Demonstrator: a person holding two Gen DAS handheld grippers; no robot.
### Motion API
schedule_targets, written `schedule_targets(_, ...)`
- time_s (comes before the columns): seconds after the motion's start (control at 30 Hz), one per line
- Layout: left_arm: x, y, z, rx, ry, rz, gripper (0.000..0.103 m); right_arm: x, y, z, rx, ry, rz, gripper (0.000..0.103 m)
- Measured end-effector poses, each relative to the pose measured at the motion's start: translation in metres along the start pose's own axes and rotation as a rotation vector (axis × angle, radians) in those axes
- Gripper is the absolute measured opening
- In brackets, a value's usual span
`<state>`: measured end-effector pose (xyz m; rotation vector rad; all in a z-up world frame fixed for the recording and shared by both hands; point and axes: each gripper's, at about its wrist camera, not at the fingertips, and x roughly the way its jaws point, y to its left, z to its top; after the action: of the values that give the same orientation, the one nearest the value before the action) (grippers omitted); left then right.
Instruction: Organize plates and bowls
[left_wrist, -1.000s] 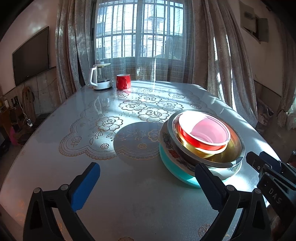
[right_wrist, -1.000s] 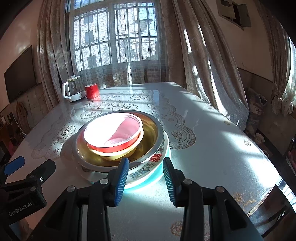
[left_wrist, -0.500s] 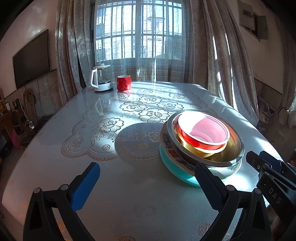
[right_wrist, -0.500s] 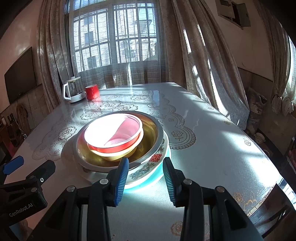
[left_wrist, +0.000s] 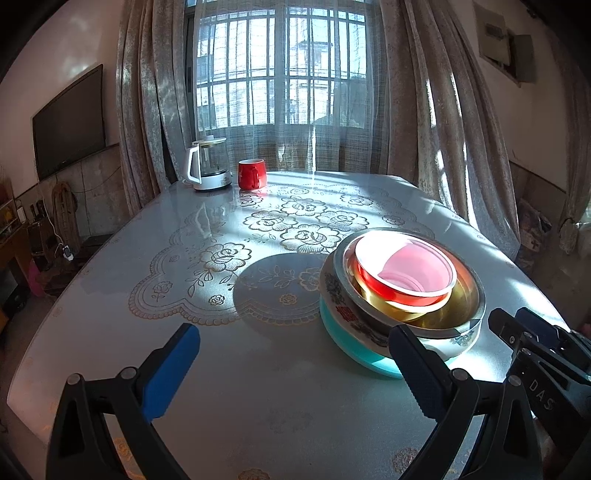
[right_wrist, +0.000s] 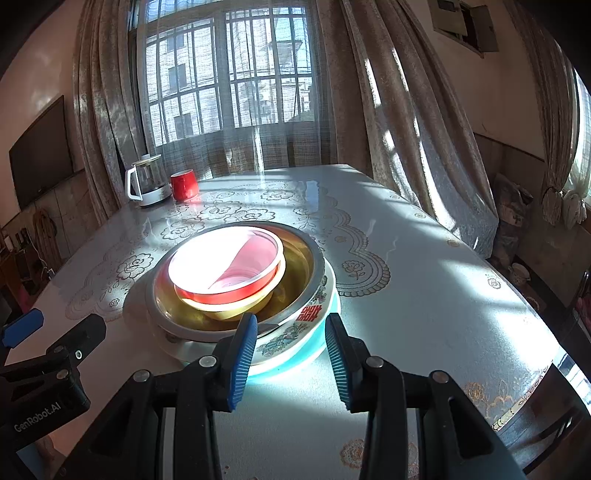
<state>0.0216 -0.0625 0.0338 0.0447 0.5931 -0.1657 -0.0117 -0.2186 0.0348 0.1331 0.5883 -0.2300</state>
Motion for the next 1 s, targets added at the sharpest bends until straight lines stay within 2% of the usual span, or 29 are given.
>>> schedule_targets(1.0,-0.0005,-0.0047,0.0017,0.014,-0.002,-0.024,0.103,0.0033,-0.0009,0.0019,0.0,0.002,0.001,0.039)
